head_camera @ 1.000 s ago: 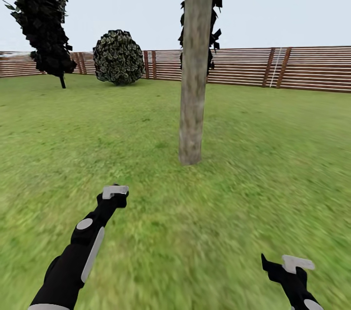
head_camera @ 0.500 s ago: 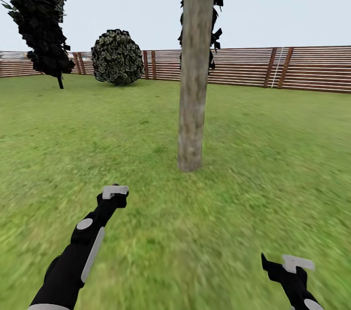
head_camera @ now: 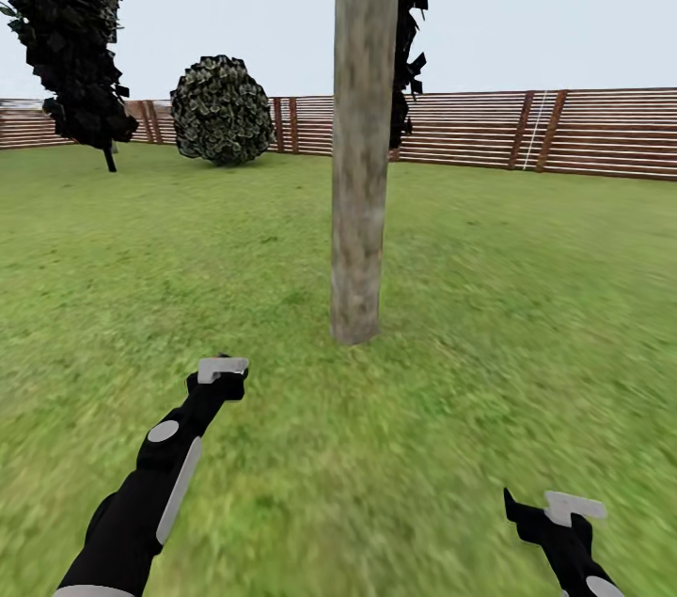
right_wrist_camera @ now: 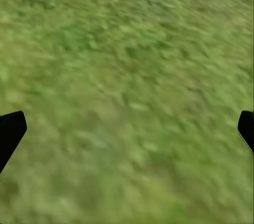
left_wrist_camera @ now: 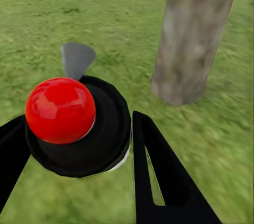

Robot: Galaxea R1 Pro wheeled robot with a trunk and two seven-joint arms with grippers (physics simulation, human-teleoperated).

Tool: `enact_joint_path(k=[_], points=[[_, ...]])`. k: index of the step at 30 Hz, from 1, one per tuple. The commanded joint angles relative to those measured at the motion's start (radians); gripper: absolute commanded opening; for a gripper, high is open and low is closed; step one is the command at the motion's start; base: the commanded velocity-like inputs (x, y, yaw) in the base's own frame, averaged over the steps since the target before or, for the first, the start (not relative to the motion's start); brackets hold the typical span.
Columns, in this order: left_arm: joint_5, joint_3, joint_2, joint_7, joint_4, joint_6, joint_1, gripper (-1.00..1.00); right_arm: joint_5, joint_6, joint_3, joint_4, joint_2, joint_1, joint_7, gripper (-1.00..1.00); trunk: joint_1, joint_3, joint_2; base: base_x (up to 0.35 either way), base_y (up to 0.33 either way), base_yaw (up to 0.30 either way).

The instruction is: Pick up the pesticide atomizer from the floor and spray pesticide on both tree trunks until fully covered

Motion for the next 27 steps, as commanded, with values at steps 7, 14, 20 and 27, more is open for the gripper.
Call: enact_joint_path(k=[7, 14, 20, 27], points=[[0.000, 0.000, 0.000, 0.000, 0.000, 0.000, 0.000, -1.00, 0.001, 0.000, 0.000, 0.003, 0.000, 0.000, 0.000, 1.00, 0.000, 0.000, 0.000, 0.275, -0.210, 0.000], [0.000, 0.000, 0.000, 0.000, 0.000, 0.000, 0.000, -1.00, 0.001, 0.000, 0.000, 0.004, -0.002, -0.001, 0.000, 1.00, 0.000, 0.000, 0.000, 0.274, -0.210, 0.000], [0.000, 0.001, 0.000, 0.000, 0.000, 0.000, 0.000, -1.00, 0.000, 0.000, 0.000, 0.003, -0.001, 0.000, 0.000, 1.00, 0.000, 0.000, 0.000, 0.274, -0.210, 0.000], [0.000, 0.001, 0.000, 0.000, 0.000, 0.000, 0.000, -1.00, 0.000, 0.000, 0.000, 0.003, -0.001, -0.001, 0.000, 1.00, 0.000, 0.000, 0.000, 0.235, -0.123, 0.000]])
